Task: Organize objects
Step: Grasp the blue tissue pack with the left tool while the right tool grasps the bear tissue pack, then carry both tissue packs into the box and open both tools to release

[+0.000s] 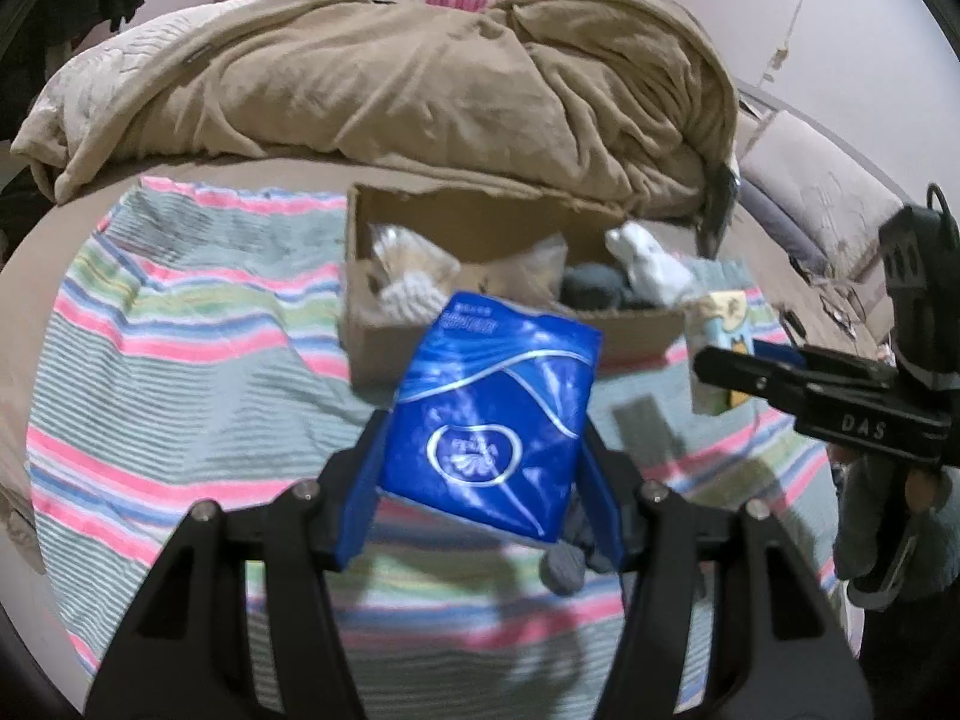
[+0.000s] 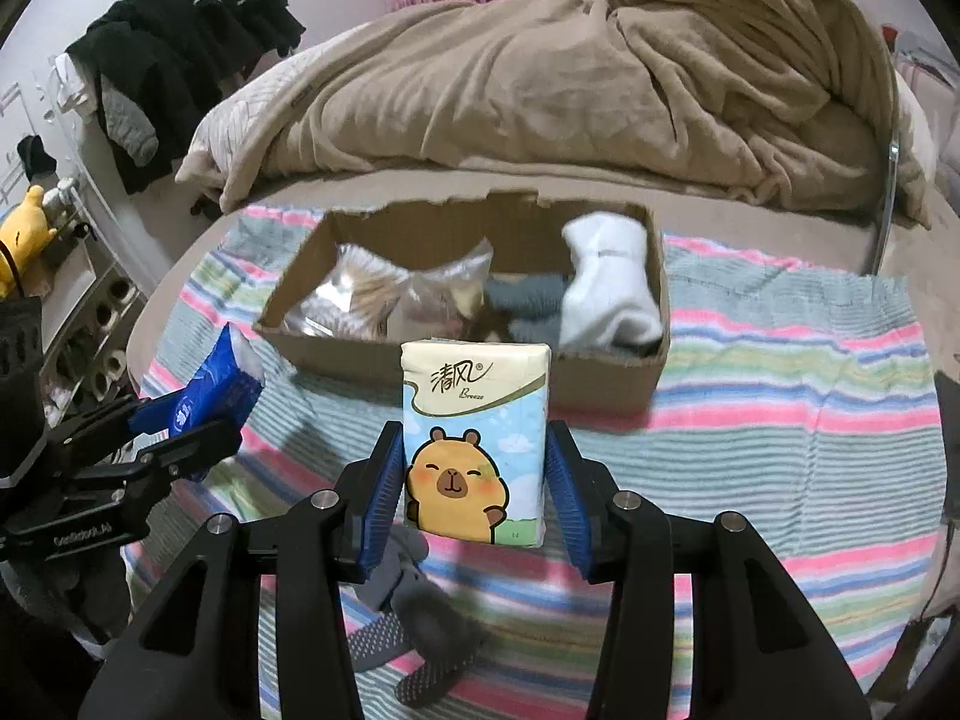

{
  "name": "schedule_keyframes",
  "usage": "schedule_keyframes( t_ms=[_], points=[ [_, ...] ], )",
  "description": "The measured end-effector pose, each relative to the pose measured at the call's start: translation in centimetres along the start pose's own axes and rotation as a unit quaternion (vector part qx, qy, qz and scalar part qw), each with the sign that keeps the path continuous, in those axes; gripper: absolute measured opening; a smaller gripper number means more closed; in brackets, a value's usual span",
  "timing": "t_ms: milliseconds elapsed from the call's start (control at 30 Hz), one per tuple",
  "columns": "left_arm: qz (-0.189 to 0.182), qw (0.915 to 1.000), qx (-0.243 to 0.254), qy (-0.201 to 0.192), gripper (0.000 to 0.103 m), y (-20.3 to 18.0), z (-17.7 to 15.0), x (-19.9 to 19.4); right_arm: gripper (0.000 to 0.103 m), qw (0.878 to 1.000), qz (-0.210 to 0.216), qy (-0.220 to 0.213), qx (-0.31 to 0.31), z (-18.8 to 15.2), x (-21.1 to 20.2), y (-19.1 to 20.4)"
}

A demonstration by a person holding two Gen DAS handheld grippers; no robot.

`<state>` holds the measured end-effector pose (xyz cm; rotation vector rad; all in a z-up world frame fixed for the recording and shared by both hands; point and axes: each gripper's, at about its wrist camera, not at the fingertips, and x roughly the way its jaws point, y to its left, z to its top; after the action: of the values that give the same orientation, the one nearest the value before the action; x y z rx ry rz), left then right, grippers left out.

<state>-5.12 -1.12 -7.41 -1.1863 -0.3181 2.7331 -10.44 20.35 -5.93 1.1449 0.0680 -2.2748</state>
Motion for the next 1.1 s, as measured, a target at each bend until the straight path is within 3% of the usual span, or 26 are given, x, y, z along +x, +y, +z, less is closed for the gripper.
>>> schedule_keyframes(
  t_ms=[567, 1100],
  points=[
    [0.009, 0.9993, -0.006, -0.035, 0.059, 0.6, 4.4, 1.7, 0.049, 1.0, 0.005, -0.028, -0.003, 4.1, 0.5, -1.0],
    [0.016, 0.9994, -0.01, -0.028, 0.059, 0.7, 6.6, 6.1, 0.049, 1.0, 0.018, -0.022, -0.008, 6.3, 4.0, -1.2]
  ],
)
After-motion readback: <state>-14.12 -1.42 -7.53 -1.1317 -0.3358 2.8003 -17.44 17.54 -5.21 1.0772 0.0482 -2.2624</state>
